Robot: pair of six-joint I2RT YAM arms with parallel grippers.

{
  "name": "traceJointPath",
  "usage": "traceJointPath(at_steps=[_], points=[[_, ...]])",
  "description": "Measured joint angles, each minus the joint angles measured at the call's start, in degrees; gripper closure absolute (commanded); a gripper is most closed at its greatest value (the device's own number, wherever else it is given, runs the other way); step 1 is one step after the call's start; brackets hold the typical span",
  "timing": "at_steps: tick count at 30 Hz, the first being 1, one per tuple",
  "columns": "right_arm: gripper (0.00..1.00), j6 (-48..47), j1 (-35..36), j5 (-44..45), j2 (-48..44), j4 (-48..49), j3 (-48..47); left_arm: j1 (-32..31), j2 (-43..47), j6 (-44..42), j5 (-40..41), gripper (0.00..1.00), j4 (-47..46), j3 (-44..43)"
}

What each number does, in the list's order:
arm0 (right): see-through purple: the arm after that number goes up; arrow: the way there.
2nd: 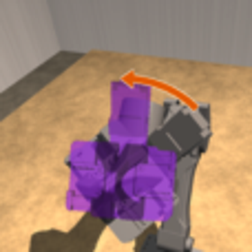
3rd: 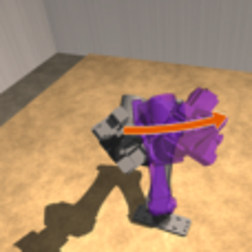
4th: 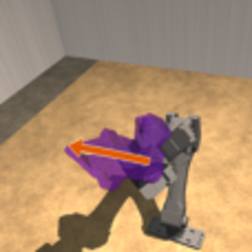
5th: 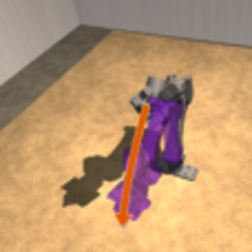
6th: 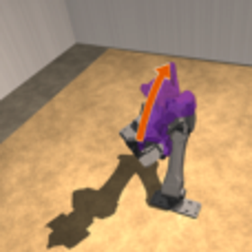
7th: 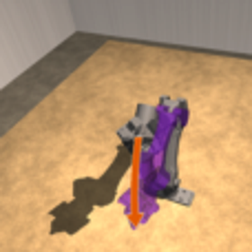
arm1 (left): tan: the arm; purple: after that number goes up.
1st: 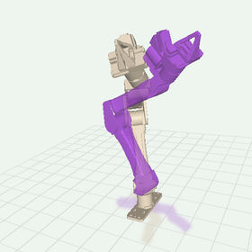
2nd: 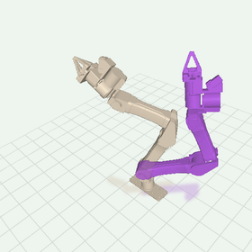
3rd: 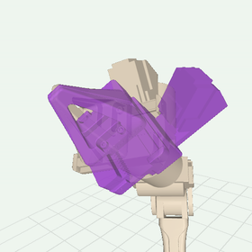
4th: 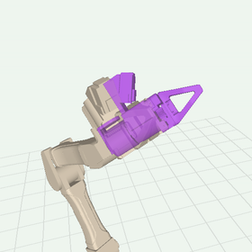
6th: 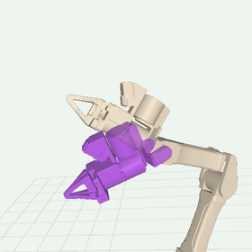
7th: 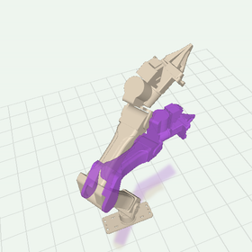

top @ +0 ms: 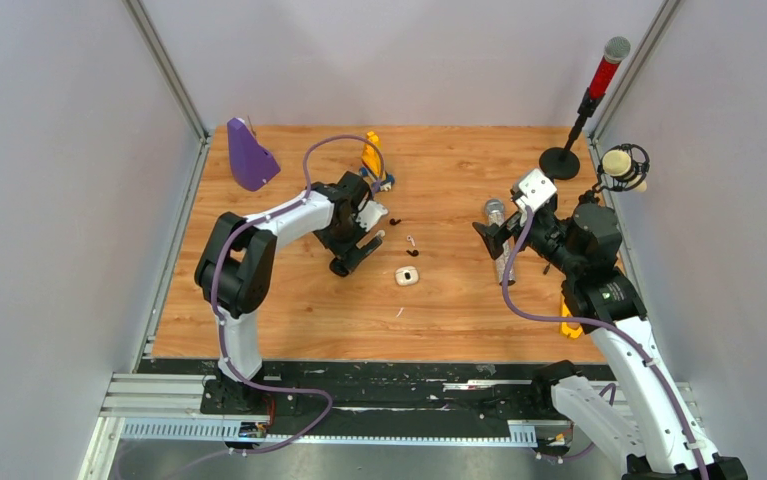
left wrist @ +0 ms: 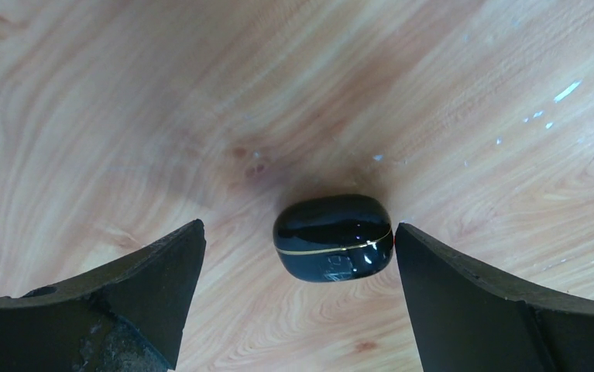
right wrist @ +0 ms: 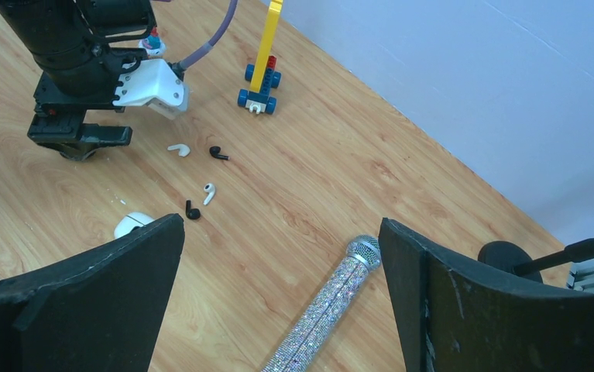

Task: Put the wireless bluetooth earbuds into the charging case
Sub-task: Pick up the charging case at the center of the board.

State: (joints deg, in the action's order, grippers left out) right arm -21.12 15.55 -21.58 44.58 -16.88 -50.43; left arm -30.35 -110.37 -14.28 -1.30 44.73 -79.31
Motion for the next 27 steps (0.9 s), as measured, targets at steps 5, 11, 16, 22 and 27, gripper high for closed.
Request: traceJointPath(at_steps=[5,11,16,22,27], points=[[0.0,0.0,0.0,0.0,0.0,0.0,0.0,0.1,0.0,-0.1,0.1,0.0,0.6,2.1],[0.0,0.0,0.0,0.0,0.0,0.0,0.0,0.9,0.9,-0.6,-0.9,0.12,0.5,4.1],[0.0,0.0,0.0,0.0,0.0,0.0,0.0,1.5,3.7,-1.9,-3.6,0.22,-0.5,6.0],[0.0,0.0,0.0,0.0,0.0,0.0,0.0,1.6,4.0,-2.8,-6.2,0.25,-1.7,6.4],[0.0,0.0,0.0,0.0,0.0,0.0,0.0,1.6,3.9,-2.9,-7.2,0.39,-2.2,7.0]])
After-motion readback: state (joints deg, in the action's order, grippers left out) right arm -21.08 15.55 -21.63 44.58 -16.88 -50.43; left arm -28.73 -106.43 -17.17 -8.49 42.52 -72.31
